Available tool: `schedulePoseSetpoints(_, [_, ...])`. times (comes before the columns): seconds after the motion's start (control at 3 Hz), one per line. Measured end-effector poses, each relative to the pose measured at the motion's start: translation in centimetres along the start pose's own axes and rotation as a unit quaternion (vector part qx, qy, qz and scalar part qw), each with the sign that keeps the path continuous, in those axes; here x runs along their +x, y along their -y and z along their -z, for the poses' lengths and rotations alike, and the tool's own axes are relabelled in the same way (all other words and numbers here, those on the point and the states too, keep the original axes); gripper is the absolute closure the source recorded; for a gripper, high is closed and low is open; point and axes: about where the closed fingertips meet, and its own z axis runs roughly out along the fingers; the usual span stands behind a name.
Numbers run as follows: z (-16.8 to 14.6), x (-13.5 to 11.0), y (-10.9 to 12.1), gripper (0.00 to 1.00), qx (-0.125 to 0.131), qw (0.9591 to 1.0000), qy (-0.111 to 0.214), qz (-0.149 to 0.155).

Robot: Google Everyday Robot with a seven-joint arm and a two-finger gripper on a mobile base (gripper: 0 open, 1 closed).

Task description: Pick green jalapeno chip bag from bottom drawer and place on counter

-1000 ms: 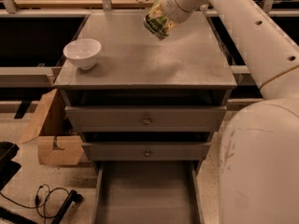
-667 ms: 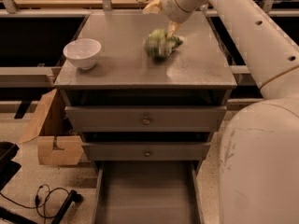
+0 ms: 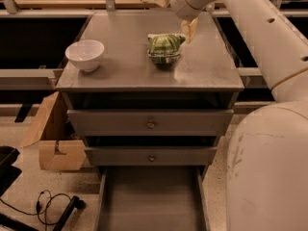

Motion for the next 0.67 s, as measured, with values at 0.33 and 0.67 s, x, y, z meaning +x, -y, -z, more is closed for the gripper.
schedulePoseSetpoints(0.33, [6.2, 2.1, -1.8, 0.0, -0.027, 0.9983, -0.046, -0.025])
schedulePoseSetpoints(0.67, [16.2, 2.9, -3.8, 0.0, -0.055, 0.9888, -0.119, -0.071])
